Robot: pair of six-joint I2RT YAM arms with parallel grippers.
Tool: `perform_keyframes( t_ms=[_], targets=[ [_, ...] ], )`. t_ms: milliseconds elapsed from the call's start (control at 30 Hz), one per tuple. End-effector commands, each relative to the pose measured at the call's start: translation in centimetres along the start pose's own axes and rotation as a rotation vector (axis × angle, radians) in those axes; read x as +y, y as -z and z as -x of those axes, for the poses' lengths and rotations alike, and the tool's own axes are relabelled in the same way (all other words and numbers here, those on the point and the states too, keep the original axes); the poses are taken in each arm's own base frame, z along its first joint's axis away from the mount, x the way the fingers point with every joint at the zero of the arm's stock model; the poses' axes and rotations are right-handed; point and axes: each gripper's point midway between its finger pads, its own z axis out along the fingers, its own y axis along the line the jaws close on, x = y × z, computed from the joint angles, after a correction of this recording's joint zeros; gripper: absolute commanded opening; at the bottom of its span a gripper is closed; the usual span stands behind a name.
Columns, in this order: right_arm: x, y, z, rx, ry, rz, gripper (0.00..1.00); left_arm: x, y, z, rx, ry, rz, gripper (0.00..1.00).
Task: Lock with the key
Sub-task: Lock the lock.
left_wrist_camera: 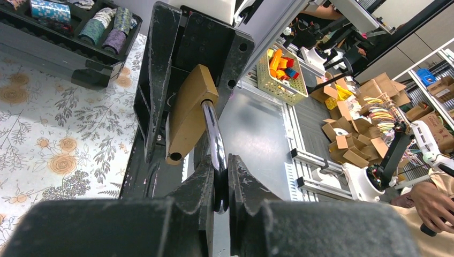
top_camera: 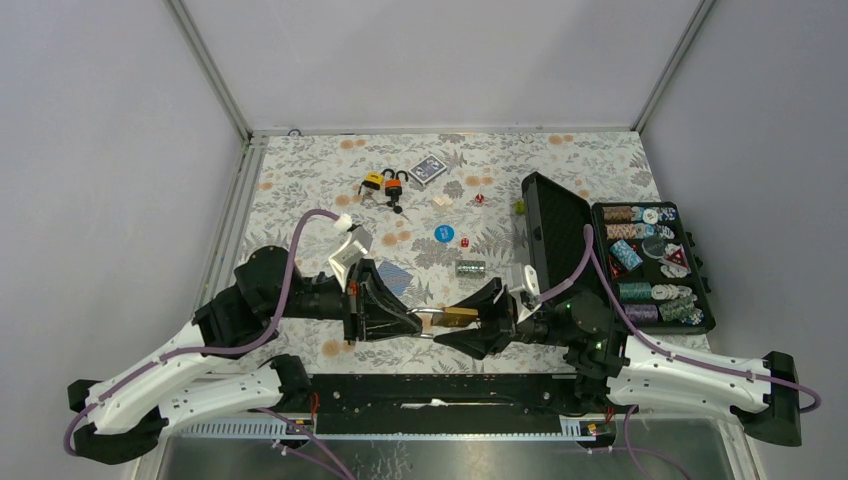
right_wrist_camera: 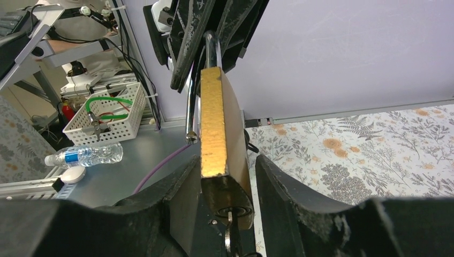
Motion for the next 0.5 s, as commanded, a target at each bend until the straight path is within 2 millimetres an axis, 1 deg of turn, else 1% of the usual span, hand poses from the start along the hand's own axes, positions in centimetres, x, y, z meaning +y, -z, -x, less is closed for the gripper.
perform_keyframes(
  t_ms=[0, 100, 200, 267, 367, 467],
  targets=[
    [0.95, -0.40, 3.36, -0.101, 0.028, 0.036, 0.47, -3.27, 0.64, 3.80, -0.149, -0.119, -0.117, 0.00],
    [0.98, -0.52, 3.51, -0.102, 0.025, 0.038, 0.39, -3.13, 0.57, 3.82, -0.150, -0.119, -0.112, 0.00],
    [1.00, -0.59, 3.64, -0.102, 0.016, 0.037, 0.26, -2.94, 0.43, 3.75, -0.146, -0.117, -0.106, 0.00],
    [1.00, -0.62, 3.74, -0.097, 0.008, 0.034, 0.15, -2.77, 0.39, 3.72, -0.145, -0.116, -0.099, 0.00],
    [0.91, -0.64, 3.54, -0.069, -0.014, 0.022, 0.07, -2.69, 0.56, 3.80, -0.152, -0.118, -0.088, 0.00],
    [0.90, -0.77, 3.24, -0.011, -0.052, 0.008, 0.00, -2.84, 0.96, 4.02, -0.166, -0.129, -0.079, 0.08]
  ],
)
